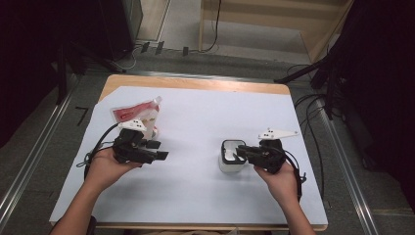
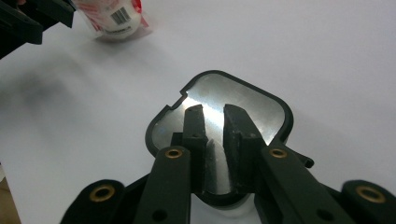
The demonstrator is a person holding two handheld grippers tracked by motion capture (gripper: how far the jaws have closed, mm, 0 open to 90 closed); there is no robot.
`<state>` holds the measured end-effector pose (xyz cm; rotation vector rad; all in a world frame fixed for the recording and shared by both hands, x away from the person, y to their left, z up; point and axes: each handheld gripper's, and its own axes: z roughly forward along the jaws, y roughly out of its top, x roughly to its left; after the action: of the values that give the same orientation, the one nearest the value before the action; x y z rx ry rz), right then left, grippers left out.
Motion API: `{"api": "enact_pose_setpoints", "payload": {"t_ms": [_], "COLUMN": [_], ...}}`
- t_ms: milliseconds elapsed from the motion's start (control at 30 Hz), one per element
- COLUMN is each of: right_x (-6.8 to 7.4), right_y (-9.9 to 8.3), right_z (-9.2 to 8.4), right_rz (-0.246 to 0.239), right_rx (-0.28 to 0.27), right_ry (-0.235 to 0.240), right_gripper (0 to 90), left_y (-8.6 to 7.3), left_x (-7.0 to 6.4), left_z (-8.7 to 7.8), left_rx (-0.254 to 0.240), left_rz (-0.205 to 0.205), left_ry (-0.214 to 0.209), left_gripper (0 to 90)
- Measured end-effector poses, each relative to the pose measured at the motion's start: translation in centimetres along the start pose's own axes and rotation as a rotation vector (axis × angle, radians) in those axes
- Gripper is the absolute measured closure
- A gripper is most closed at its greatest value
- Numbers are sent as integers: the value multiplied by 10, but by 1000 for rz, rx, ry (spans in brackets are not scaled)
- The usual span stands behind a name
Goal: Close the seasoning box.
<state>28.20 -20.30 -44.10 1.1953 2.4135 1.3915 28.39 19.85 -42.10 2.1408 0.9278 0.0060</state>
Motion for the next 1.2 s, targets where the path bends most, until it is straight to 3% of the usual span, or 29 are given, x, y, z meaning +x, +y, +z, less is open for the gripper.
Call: {"api": "enact_pose_setpoints", "payload": {"t_ms": [300,467,600,1200], "right_x": [-5,-9,-14,-45], "right_y": [-2,-4,-5,-18], "right_z": [-2,-5,-8,-35], "right_rz": [-3,0,-3,65], "right_rx": [-44,-65,-59,-105], "right_ry": [-3,6,-13,-97], "right_gripper": [576,528,484,427], "left_y": [-1,-1,0,-3], "left_x": [0,-1,-3,-4], "left_z": [2,2,2,6], "left_rx": [6,2,-4,-10], "left_rz": [3,-3,4,-9], "left_ry": [-6,-9,-4,39], "left_gripper": [443,440,433,397]}}
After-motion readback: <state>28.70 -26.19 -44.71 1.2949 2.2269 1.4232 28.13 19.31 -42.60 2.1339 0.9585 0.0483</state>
